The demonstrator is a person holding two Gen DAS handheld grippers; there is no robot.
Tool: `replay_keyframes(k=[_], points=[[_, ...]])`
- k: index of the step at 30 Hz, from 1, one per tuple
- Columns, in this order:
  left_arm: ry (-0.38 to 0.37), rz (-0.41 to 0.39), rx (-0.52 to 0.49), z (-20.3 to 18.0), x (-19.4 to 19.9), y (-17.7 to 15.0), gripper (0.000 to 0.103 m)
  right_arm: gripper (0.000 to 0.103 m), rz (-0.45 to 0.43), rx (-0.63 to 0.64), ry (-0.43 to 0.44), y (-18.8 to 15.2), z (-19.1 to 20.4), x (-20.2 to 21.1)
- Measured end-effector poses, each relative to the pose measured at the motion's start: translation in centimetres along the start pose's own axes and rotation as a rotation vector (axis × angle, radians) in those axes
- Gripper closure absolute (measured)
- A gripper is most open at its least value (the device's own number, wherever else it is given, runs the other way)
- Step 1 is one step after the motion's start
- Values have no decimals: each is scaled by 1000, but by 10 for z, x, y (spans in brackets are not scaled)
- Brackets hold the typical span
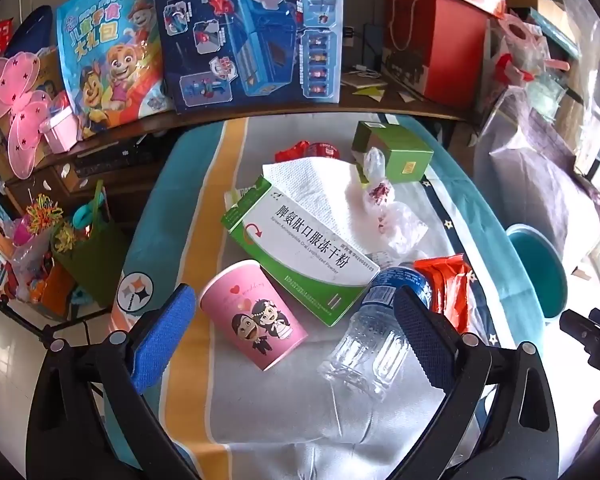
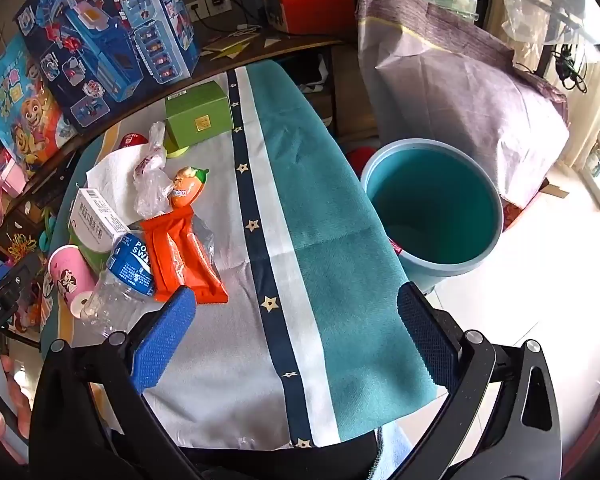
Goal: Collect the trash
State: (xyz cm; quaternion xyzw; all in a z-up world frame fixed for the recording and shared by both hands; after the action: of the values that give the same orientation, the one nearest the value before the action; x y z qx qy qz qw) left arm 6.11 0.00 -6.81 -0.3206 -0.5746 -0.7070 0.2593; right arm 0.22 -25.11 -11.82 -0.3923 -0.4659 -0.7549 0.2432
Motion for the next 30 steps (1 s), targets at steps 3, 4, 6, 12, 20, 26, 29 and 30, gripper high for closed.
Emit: replay_keyframes(k=[3,4,6,12,20,26,29,30], points=[[18,-15,-23,-2,3,4,4,6,3,1,1,0,0,-1],[17,-11,-23,-2,3,4,4,6,4,0,2,0,0,-1],[15,-5,-21,-1,2,5,4,6,7,-5,4,0,-1,-2],[5,2,-12,2,0,-6,4,6,35,-18,-7,-4,-6,-5],[1,19,-10,5,-3,-10,4,6,48,-17,-3,-6,-4,-9],[3,19,-16,2,-4,-10,4,6,49,-23,-7,-6,-5,-10],[0,21,-21,0,-4,-9,4,6,50,-22,-8,-6,-5,-10],[-1,22,-23,0,-4,-9,4,6,50,-23,-7,-6,-5,-10]])
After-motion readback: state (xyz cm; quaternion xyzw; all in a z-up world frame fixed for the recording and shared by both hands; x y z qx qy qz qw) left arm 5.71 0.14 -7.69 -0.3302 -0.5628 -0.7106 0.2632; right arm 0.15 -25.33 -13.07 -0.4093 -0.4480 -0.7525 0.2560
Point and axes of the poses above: each gripper's, at about its wrist camera, not at the fingertips, and x roughly against the way its jaws point, z to its left, y to its top, the point moved 9 cm from there along -x, roughly the way its jaws point, and after that the axes turned 10 degrees about -x, right-handed, at the moved point
